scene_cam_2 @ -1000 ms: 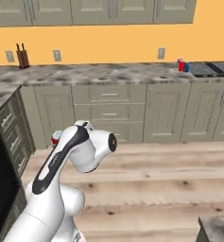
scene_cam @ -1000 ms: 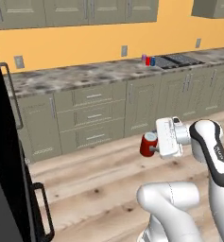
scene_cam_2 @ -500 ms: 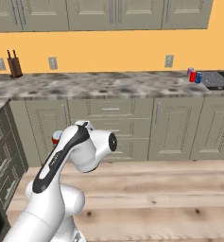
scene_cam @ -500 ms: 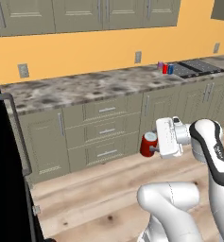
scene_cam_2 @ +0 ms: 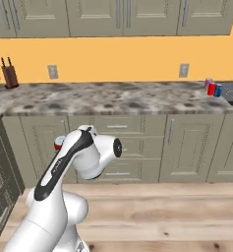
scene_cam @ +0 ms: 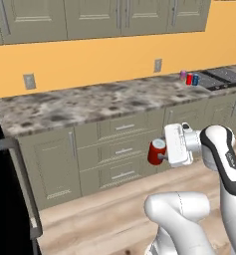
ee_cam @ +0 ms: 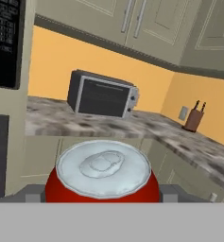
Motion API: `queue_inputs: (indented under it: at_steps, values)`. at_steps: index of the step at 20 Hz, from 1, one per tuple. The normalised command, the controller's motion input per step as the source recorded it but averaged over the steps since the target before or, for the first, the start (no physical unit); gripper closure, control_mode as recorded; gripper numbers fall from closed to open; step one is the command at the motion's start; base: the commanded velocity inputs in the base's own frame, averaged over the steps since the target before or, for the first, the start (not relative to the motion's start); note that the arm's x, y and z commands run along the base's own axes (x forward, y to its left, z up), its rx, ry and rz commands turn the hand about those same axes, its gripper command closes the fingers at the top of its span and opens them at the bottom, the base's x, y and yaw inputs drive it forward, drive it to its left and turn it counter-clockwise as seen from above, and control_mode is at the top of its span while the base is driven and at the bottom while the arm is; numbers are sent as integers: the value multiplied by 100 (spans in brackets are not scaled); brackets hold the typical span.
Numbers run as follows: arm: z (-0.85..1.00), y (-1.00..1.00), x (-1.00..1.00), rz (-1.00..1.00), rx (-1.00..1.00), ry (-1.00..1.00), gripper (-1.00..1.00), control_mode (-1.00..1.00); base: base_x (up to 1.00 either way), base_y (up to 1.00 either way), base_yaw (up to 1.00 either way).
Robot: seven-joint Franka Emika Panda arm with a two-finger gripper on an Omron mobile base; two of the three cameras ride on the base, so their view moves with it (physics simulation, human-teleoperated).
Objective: Four empty soda cans are scattered around the kitchen. Gather all the cans and cluster them next to the stove for recycling.
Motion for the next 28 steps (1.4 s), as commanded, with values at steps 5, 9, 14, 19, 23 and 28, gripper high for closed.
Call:
queue_inputs:
  at_steps: [5,9,14,19,23,28]
  values:
    - [0,0,0,0,0,0,100,100,69,-19,2]
    - [0,0,0,0,0,0,100,100,51,-53,0]
    - [0,0,0,0,0,0,100,100,49,-86,0]
    - [0,0,0,0,0,0,100,100,53,-98,0]
    - [0,0,0,0,0,0,100,100,47,-92,0]
    - [0,0,0,0,0,0,100,100,59,-73,0]
